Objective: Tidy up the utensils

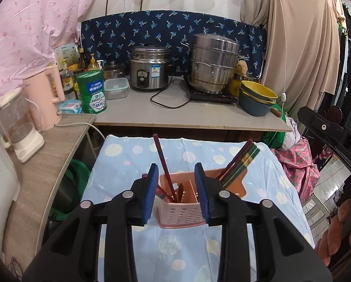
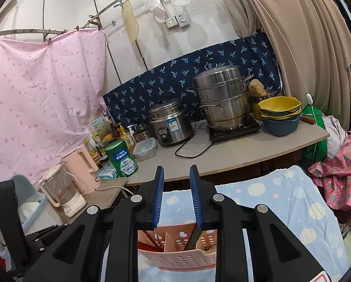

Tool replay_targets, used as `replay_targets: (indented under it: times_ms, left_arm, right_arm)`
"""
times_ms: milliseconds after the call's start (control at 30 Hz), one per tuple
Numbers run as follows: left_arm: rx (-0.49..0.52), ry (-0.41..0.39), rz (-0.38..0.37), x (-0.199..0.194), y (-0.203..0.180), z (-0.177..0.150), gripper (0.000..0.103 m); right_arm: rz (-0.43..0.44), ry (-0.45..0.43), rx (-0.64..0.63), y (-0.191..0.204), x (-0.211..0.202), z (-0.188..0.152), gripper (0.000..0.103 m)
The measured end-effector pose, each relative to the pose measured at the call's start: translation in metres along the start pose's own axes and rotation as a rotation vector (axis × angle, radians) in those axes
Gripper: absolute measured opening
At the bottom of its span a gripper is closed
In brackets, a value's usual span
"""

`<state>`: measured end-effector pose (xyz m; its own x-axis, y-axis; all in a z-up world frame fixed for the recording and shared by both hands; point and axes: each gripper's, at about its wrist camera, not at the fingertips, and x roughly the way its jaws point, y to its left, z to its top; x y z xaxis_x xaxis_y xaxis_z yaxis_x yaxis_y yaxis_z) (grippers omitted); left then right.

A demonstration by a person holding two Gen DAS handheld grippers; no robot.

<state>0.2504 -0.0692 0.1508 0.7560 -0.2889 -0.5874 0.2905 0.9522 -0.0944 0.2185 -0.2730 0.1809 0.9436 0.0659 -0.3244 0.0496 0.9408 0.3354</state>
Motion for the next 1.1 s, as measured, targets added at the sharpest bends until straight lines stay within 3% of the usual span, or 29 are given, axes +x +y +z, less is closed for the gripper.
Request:
replay_targets:
  times_ms: [200, 567, 667, 933, 1100]
  left_arm:
    - [-0.004, 0.014, 0.014, -0.009, -0.001, -0.021, 0.047]
    - [0.024, 0.082, 0.059, -0.017, -0.010, -0.071, 0.047]
    - [0.036, 0.083, 0.077, -0.022, -0.013, -0.081, 0.057]
    - [0.057, 0.101, 0.092, -0.029, -0.020, -0.101, 0.060]
    - [0.060, 0.108, 0.101, -0.033, -0.022, -0.111, 0.072]
  right_arm:
    - [0.007, 0.034, 0.009, -0.002, -0.016, -0.019, 0.032]
    - [-0.061, 0.158, 0.006, -0.017, -0.036, -0.084, 0.036]
    - [-0.078, 0.191, 0.005, -0.020, -0.042, -0.099, 0.039]
    - [-0.099, 0.266, -0.010, -0.021, -0.056, -0.128, 0.048]
    - [-0.120, 0.285, -0.040, -0.014, -0.065, -0.138, 0.060]
